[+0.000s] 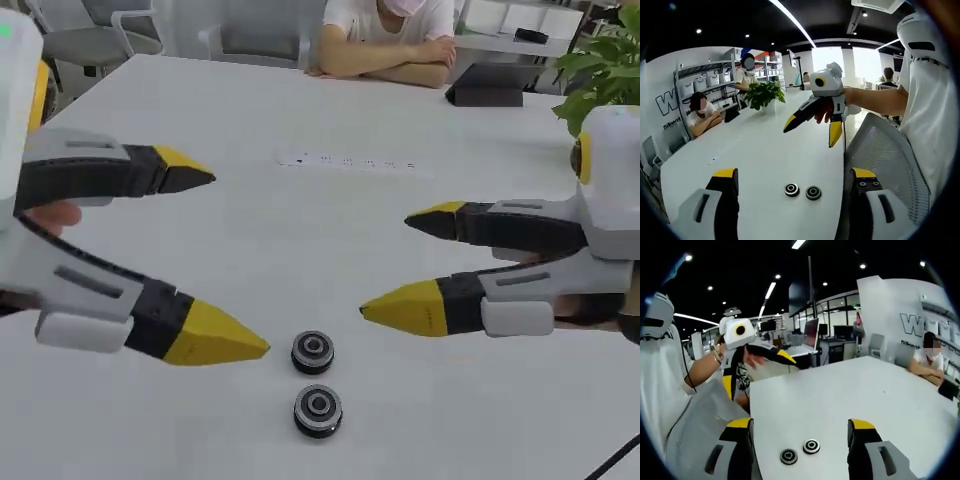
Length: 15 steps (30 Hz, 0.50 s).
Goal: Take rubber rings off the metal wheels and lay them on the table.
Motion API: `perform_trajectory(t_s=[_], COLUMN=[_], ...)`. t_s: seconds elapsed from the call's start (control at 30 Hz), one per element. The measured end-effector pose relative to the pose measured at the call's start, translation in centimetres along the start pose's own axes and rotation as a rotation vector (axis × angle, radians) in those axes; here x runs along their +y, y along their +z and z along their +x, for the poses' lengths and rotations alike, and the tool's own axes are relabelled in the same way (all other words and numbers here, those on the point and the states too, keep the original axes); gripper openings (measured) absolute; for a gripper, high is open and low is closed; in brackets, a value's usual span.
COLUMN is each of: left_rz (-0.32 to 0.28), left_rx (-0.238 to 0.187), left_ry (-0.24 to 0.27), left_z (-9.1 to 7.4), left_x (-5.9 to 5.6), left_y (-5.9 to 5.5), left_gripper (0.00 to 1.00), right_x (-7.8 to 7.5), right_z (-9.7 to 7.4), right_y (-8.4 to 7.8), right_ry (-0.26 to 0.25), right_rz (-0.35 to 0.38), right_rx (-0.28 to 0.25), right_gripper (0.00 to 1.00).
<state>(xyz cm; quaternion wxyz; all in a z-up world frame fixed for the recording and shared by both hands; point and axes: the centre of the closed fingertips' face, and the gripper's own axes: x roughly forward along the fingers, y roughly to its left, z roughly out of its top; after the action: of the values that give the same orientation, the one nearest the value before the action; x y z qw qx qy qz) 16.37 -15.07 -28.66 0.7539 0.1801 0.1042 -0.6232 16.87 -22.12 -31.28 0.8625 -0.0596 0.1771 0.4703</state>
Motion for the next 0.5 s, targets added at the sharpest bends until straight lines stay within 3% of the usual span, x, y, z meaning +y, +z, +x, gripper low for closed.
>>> perform_trajectory(t_s=[0.1, 0.3, 0.4, 0.5], left_rz=[0.015, 0.015, 0.014, 0.000], left_rx=[-0.035, -0.122, -0.149, -0.156], left_ry=[0.005, 0.035, 0.034, 0.020], left_z=[0.6, 2.3, 3.1, 4.2], left_x=[0.8, 2.6, 2.7, 2.8], left_y=[1.1, 2.6, 2.4, 1.4], left_gripper=[0.89, 0.84, 0.79, 0.76], right_x=[0.0, 0.0, 0.2, 0.4], right_z=[1.0, 2.9, 3.6, 4.0], right_y=[0.2, -2.2, -3.5, -4.5], right_ry=[0.027, 0.050, 0.067, 0.078], right_rz=[0.028, 0.047, 0.066, 0.073], right_rx=[-0.033, 0.019, 0.027, 0.021], right_gripper=[0.70, 0.65, 0.62, 0.57])
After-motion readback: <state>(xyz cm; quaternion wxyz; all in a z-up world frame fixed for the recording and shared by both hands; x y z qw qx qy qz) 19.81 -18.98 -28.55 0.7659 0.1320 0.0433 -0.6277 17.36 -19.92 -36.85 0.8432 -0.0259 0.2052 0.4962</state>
